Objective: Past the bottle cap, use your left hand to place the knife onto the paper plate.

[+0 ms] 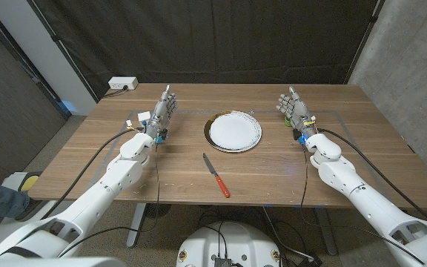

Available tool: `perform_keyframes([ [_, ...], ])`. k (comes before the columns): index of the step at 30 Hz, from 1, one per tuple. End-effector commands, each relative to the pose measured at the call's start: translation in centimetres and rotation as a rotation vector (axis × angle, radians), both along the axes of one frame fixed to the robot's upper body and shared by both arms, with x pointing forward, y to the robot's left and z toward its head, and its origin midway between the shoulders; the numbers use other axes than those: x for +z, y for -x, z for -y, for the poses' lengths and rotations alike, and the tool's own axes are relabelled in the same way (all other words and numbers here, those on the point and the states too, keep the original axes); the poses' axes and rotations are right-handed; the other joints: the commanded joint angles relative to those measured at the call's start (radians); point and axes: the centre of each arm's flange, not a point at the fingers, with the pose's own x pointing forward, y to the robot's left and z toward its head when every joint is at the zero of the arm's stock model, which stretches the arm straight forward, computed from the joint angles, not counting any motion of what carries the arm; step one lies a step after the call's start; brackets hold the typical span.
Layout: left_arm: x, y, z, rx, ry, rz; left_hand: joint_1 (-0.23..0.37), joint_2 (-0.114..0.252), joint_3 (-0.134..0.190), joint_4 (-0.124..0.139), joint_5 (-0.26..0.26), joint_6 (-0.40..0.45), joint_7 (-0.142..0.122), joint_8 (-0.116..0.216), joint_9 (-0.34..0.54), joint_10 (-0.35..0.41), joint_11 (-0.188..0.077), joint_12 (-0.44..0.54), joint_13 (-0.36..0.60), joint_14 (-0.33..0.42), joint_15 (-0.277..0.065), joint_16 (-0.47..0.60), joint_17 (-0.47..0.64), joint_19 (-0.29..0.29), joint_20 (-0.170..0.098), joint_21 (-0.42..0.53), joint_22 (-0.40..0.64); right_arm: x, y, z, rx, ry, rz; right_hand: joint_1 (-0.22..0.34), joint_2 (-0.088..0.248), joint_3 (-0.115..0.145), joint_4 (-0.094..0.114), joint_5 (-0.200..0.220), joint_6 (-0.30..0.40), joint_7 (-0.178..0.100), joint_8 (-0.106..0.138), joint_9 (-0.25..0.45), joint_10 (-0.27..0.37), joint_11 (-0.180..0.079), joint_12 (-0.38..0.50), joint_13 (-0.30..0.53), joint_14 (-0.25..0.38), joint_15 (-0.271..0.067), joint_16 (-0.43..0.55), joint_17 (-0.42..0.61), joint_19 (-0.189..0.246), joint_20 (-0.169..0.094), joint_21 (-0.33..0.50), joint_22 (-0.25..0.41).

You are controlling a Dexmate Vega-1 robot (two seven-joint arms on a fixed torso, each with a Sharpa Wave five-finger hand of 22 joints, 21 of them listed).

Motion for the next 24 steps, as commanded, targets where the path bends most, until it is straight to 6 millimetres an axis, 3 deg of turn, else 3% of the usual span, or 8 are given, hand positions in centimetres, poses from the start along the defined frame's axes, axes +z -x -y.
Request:
perform_keyframes([
  [1,1.0,-0.4,0.0,-0.008,-0.052,-0.009,0.007,0.001,0.000,0.005,0.009,0.001,0.003,0.011,0.005,0.004,0.000,0.010,0.005,0.002,0.004,0.011,0.004,-0.006,0.001,0.006,0.003,-0.7,-0.1,-0.8,-0.011,-0.019,-0.010,0.014,0.002,0.008,-0.001,0.004,0.007,-0.001,0.005,0.002,0.008,0.004,0.005,0.003,0.009,0.001,0.005,0.002,0.009,-0.002,0.005,0.003],
  [12,0.7,0.7,-0.4,-0.008,-0.070,0.008,0.020,0.011,0.002,-0.002,0.013,0.017,0.006,0.018,0.005,0.018,0.001,0.016,0.004,0.019,0.001,0.016,0.003,0.005,0.003,0.008,0.002,-0.6,0.3,-1.1,-0.027,-0.010,-0.011,0.015,0.004,0.008,-0.002,0.003,0.009,-0.002,0.006,0.002,0.008,0.003,0.005,0.004,0.009,0.003,0.004,0.002,0.006,0.003,0.000,0.003],
  [24,-0.5,3.6,0.1,-0.009,-0.139,0.065,0.065,0.031,0.014,-0.024,0.020,0.051,0.000,0.029,0.006,0.060,0.002,0.028,0.004,0.057,-0.003,0.024,0.001,0.031,0.004,0.012,0.001,-0.7,1.2,-1.2,-0.044,-0.031,0.017,0.016,0.007,0.008,-0.004,0.001,0.010,-0.003,0.007,0.002,0.008,0.005,0.005,0.004,0.009,0.005,0.004,0.002,0.007,0.005,-0.005,0.003],
])
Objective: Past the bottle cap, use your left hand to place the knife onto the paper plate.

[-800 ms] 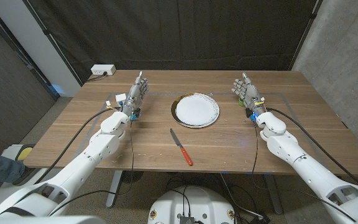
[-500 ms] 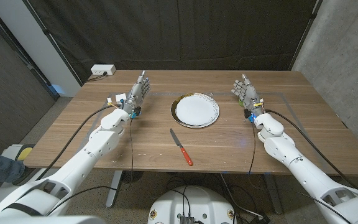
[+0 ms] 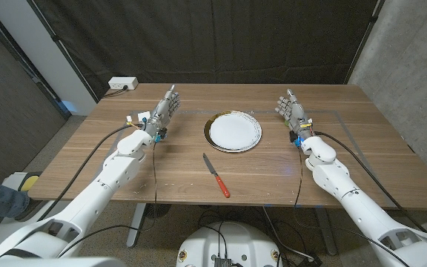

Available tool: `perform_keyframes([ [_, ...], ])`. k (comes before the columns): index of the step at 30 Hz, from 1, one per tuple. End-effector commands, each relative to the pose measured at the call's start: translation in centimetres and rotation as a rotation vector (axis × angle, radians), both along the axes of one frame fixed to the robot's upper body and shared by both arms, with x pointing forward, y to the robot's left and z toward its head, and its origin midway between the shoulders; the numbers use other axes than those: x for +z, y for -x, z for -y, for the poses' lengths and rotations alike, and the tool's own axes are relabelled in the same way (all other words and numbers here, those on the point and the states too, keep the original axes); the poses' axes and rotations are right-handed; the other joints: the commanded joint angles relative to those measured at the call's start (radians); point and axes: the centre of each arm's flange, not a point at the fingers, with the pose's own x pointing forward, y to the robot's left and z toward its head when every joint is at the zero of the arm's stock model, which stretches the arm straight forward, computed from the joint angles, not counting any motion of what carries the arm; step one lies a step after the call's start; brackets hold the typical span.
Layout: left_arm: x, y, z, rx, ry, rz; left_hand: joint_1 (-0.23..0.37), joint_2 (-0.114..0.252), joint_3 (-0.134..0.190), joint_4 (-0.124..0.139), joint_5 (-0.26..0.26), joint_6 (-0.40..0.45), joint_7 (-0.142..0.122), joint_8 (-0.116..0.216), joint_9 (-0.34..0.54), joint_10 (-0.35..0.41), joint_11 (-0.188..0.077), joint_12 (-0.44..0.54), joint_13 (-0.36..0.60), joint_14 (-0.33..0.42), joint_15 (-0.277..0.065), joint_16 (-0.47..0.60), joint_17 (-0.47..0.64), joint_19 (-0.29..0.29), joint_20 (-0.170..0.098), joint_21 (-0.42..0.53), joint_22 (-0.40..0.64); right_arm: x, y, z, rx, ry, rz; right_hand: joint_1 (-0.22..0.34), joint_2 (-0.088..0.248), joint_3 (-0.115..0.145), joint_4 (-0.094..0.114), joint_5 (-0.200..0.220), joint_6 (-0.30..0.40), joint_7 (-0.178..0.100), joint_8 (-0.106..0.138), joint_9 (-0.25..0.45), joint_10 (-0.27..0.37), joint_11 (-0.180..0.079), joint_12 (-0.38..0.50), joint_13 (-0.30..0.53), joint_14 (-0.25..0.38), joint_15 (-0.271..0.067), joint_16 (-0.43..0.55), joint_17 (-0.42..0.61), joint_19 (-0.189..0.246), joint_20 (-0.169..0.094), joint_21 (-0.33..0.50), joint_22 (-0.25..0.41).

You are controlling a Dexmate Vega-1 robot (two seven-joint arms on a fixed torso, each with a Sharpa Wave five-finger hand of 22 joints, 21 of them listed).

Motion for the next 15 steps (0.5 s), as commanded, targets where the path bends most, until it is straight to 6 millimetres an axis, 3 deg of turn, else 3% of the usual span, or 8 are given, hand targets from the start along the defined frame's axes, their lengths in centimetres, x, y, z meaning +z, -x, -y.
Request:
perform_keyframes([
  [1,-1.0,2.5,0.5,-0.006,-0.064,0.049,0.024,0.007,0.001,-0.013,0.005,0.019,0.003,0.008,0.001,0.025,0.001,0.012,0.004,0.017,-0.002,0.009,0.001,0.013,-0.001,0.005,0.002,-0.1,0.9,0.0,-0.021,-0.020,0.027,0.012,0.003,0.008,-0.004,0.001,0.010,-0.004,0.007,0.002,0.009,0.005,0.006,0.004,0.009,0.004,0.004,0.002,0.007,0.004,-0.002,0.004],
  [15,-2.8,4.6,1.6,-0.023,-0.084,0.110,0.109,0.025,0.019,-0.054,0.007,0.097,-0.002,0.025,0.001,0.092,-0.019,0.023,0.003,0.094,-0.026,0.019,0.000,0.044,-0.016,0.006,0.002,0.1,2.2,-0.1,-0.020,-0.015,0.071,0.010,0.003,0.005,-0.004,-0.001,0.015,-0.007,0.009,0.003,0.016,0.003,0.008,0.004,0.016,0.003,0.006,0.002,0.015,0.002,-0.005,0.004],
])
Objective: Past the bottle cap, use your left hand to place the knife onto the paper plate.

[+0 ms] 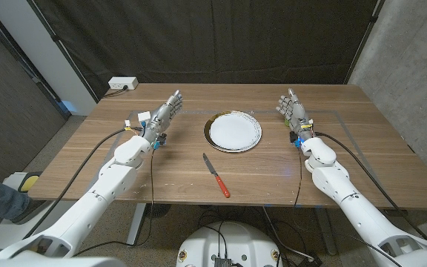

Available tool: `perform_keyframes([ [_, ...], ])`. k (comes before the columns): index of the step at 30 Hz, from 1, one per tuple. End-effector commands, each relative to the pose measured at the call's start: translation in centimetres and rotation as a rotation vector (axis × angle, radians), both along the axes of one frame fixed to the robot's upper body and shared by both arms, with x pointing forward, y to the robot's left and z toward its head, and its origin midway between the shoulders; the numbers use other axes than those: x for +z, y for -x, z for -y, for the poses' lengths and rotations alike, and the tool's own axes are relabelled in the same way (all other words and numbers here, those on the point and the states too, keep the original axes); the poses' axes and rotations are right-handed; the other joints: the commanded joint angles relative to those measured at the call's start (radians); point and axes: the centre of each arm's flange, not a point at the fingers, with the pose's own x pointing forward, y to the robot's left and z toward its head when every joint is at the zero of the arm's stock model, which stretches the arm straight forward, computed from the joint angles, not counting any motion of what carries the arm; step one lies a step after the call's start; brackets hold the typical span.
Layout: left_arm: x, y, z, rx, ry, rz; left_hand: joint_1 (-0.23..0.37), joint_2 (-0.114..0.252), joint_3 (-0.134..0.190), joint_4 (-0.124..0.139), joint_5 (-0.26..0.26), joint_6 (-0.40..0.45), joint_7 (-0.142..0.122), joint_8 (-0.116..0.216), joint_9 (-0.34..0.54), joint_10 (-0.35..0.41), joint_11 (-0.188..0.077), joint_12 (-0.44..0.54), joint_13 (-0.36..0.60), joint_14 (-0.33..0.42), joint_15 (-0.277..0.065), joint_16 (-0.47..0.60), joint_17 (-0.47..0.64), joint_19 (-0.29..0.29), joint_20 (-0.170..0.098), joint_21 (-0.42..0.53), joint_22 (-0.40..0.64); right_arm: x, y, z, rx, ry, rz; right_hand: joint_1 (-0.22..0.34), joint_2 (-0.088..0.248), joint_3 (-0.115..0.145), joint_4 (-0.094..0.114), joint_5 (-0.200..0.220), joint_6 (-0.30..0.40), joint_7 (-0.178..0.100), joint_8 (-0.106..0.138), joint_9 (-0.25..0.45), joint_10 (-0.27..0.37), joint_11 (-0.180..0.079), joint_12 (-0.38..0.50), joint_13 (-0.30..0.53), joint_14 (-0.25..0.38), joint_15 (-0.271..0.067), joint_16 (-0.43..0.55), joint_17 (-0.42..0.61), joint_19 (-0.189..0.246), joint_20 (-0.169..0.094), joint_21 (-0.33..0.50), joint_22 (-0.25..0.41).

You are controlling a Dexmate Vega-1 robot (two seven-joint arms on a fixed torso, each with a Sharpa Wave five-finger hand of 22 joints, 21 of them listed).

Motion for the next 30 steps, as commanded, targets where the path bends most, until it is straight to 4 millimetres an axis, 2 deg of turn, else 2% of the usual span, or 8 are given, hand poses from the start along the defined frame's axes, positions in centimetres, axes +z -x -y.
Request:
perform_keyframes([
  [1,-1.8,2.2,0.9,-0.010,-0.034,0.042,0.021,0.004,0.004,-0.011,0.007,0.022,0.003,0.011,0.001,0.021,-0.005,0.008,0.003,0.021,-0.001,0.008,0.003,0.007,-0.015,0.005,0.002,0.1,1.0,0.0,-0.001,-0.006,0.041,0.006,0.000,0.005,-0.005,-0.001,0.008,0.000,0.005,0.003,0.010,-0.003,0.004,0.004,0.010,-0.001,0.006,0.002,0.005,-0.001,-0.002,0.004],
  [5,-2.3,3.2,0.8,0.004,-0.046,0.061,0.038,0.007,0.008,-0.020,0.006,0.031,0.006,0.012,0.001,0.034,-0.003,0.010,0.004,0.033,-0.004,0.008,0.002,0.008,-0.017,0.004,0.002,0.3,1.7,-0.2,-0.010,-0.003,0.064,0.006,0.001,0.004,-0.005,-0.001,0.009,-0.001,0.005,0.003,0.014,-0.006,0.005,0.004,0.014,-0.006,0.007,0.002,0.007,-0.005,-0.003,0.004],
  [7,-2.4,3.6,0.9,0.010,-0.055,0.072,0.043,0.008,0.009,-0.022,0.006,0.037,0.006,0.013,0.001,0.038,-0.002,0.010,0.004,0.036,-0.003,0.008,0.002,0.009,-0.017,0.003,0.002,0.4,2.1,-0.2,-0.005,0.007,0.075,0.004,0.001,0.003,-0.006,-0.002,0.022,-0.007,0.009,0.003,0.031,-0.020,0.011,0.004,0.029,-0.022,0.011,0.002,0.020,-0.014,-0.004,0.005],
  [13,-2.3,4.5,1.7,0.025,-0.110,0.103,0.060,0.011,0.012,-0.031,0.005,0.048,0.006,0.014,0.001,0.049,-0.005,0.010,0.004,0.047,-0.003,0.008,0.002,0.015,-0.020,0.004,0.002,0.3,3.1,0.2,-0.005,0.030,0.096,0.002,0.000,0.001,-0.006,-0.003,0.026,-0.009,0.010,0.003,0.039,-0.024,0.014,0.004,0.037,-0.025,0.012,0.002,0.027,-0.017,-0.004,0.005],
  [21,-1.9,5.1,3.1,0.017,-0.190,0.121,0.076,0.012,0.014,-0.039,0.005,0.067,0.002,0.017,0.002,0.056,-0.006,0.009,0.004,0.061,-0.007,0.008,0.002,0.026,-0.024,0.005,0.002,0.2,4.4,0.8,-0.011,0.045,0.116,0.001,-0.002,-0.001,-0.007,-0.004,0.030,-0.006,0.011,0.002,0.040,-0.018,0.013,0.004,0.032,-0.018,0.009,0.002,0.022,-0.016,-0.010,0.006],
  [25,-2.0,5.8,3.4,0.035,-0.229,0.161,0.089,0.013,0.017,-0.045,0.005,0.074,0.001,0.017,0.002,0.065,-0.011,0.009,0.004,0.068,-0.011,0.007,0.002,0.023,-0.038,0.002,0.001,-0.2,4.9,0.4,-0.018,0.056,0.124,0.000,-0.002,-0.003,-0.008,-0.004,0.029,-0.005,0.009,0.002,0.032,-0.013,0.009,0.004,0.021,-0.016,0.004,0.003,0.011,-0.017,-0.017,0.006],
  [30,-2.1,7.5,3.2,0.068,-0.279,0.188,0.120,0.019,0.024,-0.061,0.005,0.105,-0.008,0.022,0.002,0.088,-0.018,0.011,0.004,0.088,-0.022,0.007,0.001,0.013,-0.043,-0.005,0.001,-0.5,5.4,-0.6,-0.020,0.028,0.122,0.000,-0.002,-0.003,-0.008,-0.004,0.029,-0.005,0.009,0.002,0.031,-0.012,0.009,0.004,0.022,-0.013,0.004,0.003,0.011,-0.017,-0.019,0.006],
])
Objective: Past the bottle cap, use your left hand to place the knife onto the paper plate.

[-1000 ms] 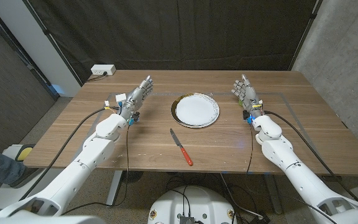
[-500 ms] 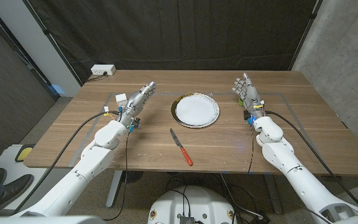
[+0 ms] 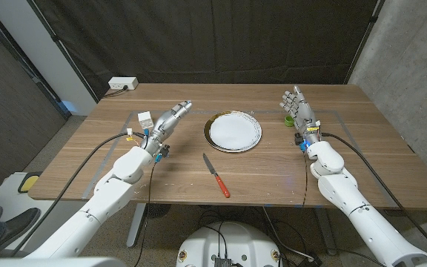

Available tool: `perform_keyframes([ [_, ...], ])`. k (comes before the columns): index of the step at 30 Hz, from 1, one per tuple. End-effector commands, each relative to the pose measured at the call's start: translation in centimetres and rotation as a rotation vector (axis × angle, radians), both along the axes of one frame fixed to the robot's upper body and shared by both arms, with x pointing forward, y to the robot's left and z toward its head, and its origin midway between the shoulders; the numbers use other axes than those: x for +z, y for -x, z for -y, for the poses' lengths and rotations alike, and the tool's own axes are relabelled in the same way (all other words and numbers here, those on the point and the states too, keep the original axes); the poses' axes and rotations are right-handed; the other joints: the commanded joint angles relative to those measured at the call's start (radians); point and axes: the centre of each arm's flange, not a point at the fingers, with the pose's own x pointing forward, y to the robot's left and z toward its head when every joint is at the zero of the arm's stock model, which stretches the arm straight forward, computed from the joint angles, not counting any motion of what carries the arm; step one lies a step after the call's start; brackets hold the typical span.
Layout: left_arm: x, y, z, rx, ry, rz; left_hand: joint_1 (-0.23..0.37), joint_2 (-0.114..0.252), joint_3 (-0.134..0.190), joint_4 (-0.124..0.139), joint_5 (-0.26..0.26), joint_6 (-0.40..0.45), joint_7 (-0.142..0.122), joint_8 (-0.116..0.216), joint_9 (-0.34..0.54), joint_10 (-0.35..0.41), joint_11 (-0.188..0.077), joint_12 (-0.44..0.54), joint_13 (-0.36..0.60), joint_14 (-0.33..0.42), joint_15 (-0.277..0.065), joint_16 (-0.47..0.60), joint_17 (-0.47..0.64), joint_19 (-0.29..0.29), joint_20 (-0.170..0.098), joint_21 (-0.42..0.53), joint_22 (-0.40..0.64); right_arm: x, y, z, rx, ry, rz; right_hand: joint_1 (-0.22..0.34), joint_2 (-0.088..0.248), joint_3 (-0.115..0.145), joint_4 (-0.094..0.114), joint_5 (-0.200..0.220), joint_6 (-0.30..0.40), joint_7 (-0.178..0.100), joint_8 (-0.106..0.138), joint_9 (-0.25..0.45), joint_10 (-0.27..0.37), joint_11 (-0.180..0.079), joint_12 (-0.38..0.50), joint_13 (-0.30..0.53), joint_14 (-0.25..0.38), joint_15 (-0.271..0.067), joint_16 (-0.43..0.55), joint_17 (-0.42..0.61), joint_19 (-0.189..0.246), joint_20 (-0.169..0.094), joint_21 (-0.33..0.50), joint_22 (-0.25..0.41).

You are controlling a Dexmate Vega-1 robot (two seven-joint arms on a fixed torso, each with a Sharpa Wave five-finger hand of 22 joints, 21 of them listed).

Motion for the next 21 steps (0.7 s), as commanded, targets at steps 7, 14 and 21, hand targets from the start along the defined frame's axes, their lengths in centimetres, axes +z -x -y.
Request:
perform_keyframes([
  [7,-1.1,5.5,0.3,0.090,-0.185,0.113,0.070,0.012,0.017,-0.037,0.006,0.069,-0.023,0.018,0.002,0.067,-0.025,0.009,0.004,0.048,-0.024,0.002,0.000,-0.004,-0.041,-0.006,0.000,-0.9,2.1,-2.3,0.002,-0.029,0.033,-0.001,-0.002,0.002,-0.003,-0.004,0.009,0.000,0.001,0.003,0.003,0.008,0.001,0.004,0.001,0.006,-0.003,0.003,0.001,-0.014,-0.004,0.001],
  [14,-1.5,7.9,0.7,0.138,-0.288,0.168,0.114,0.016,0.027,-0.061,0.007,0.108,-0.021,0.022,0.002,0.103,-0.021,0.012,0.004,0.081,-0.026,0.004,0.000,0.008,-0.046,-0.004,0.000,-1.2,3.1,-2.6,-0.002,-0.026,0.036,-0.001,-0.001,0.002,-0.003,-0.004,0.010,0.000,0.001,0.003,0.005,0.007,0.001,0.004,0.002,0.005,-0.003,0.003,0.002,-0.013,-0.006,0.001],
  [21,-1.6,9.7,1.1,0.197,-0.365,0.226,0.150,0.023,0.038,-0.078,0.008,0.133,-0.028,0.024,0.002,0.119,-0.029,0.010,0.004,0.088,-0.032,-0.001,-0.001,0.013,-0.051,-0.004,0.000,-1.5,3.8,-2.6,-0.011,-0.020,0.043,-0.003,0.000,0.001,-0.003,-0.004,0.011,0.000,0.001,0.003,0.007,0.009,0.002,0.004,0.003,0.007,-0.003,0.003,0.000,-0.010,-0.009,0.001],
])
